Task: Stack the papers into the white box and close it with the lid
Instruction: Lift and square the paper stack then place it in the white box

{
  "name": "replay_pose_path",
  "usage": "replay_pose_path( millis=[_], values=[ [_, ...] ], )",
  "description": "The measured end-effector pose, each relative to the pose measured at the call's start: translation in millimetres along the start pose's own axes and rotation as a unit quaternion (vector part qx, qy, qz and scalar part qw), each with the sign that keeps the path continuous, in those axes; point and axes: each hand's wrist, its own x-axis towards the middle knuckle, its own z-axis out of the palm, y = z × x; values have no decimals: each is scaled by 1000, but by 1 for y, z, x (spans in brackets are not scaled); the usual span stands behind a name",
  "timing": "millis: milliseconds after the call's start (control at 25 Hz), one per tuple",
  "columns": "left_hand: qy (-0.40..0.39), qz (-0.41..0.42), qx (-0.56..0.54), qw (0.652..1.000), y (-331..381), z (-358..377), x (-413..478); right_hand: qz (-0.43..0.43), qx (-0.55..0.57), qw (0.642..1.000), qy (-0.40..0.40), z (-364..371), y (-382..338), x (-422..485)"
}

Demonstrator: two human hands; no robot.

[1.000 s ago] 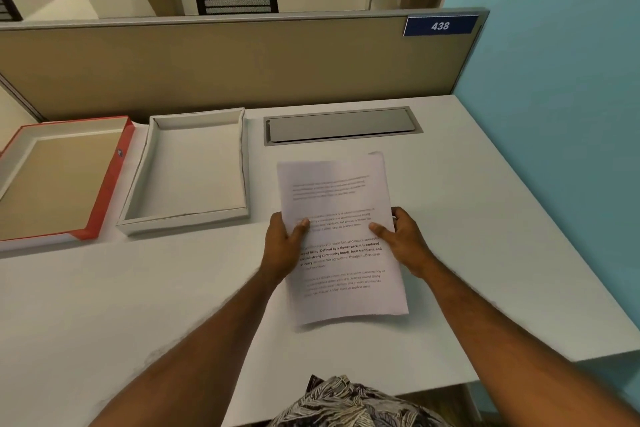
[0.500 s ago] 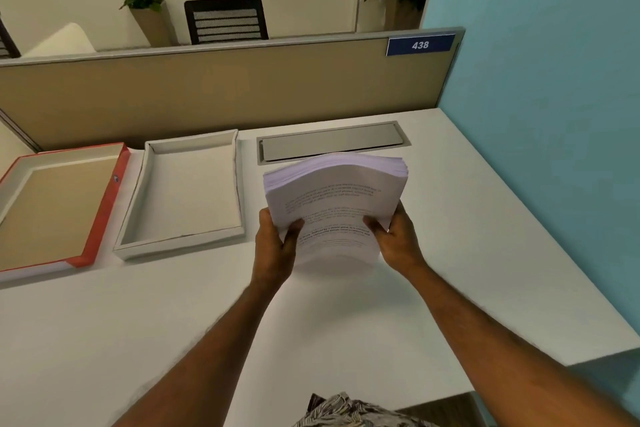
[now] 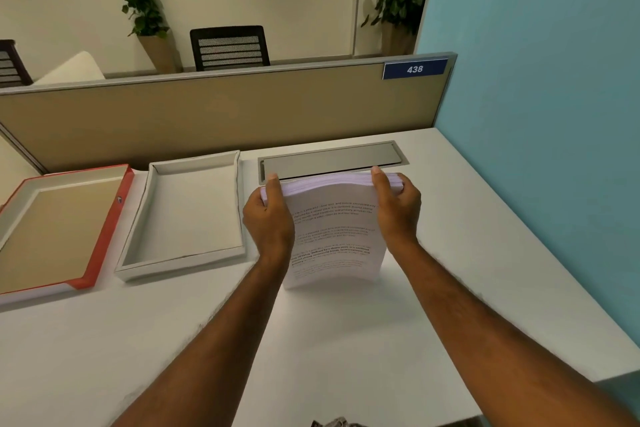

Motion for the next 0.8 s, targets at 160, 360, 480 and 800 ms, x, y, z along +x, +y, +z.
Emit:
replay_pose_path(
  millis=[160,360,480,800],
  values=[
    [-7,13,24,1000,-2,1,7,-7,6,1000,-2,3,1,4],
    [-163,97,-18,982,-38,-24,-3,-39,37,990,-133,-17,44,-6],
    [-228,91,22,969,-70,-37,-13,-32,-14,986,-165,-23,76,-22],
    [-224,107,21,968,-78,-44,-16,-41,12,987,-156,-10,80,-26]
  ],
)
